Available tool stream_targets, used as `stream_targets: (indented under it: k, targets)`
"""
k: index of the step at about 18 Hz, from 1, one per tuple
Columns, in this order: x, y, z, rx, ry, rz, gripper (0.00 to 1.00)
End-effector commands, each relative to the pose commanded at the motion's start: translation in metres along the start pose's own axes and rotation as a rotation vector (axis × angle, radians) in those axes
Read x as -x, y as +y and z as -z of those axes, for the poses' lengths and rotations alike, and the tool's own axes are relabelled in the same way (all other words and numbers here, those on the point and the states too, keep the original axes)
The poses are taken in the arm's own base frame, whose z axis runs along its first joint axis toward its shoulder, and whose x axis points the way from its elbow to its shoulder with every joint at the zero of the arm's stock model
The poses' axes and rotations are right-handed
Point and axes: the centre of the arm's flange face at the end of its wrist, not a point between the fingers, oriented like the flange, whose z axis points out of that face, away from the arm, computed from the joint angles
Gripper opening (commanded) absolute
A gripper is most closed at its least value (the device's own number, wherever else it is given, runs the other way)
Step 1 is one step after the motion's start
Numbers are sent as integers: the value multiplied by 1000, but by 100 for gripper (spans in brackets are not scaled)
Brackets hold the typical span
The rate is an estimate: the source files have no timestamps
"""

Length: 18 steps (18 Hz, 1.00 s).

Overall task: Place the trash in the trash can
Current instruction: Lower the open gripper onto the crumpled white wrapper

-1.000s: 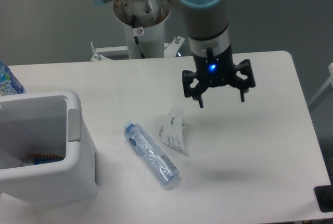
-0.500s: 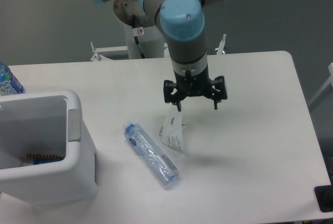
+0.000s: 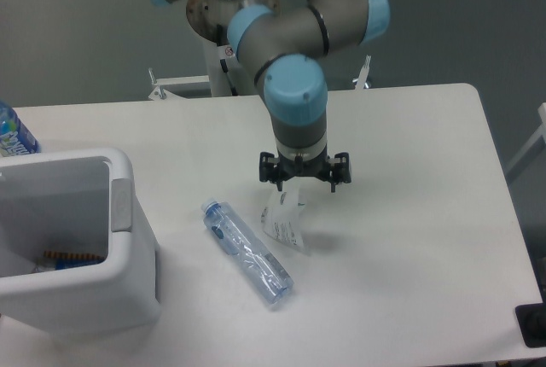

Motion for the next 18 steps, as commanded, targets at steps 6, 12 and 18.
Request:
stream_targets:
  k: [6,12,18]
  targets:
    - [-21,4,-27,-4,-7,-24,100]
    - [-21,2,-29,-2,-12,-24,100]
    - [-19,3,-22,-9,-14,-29,9]
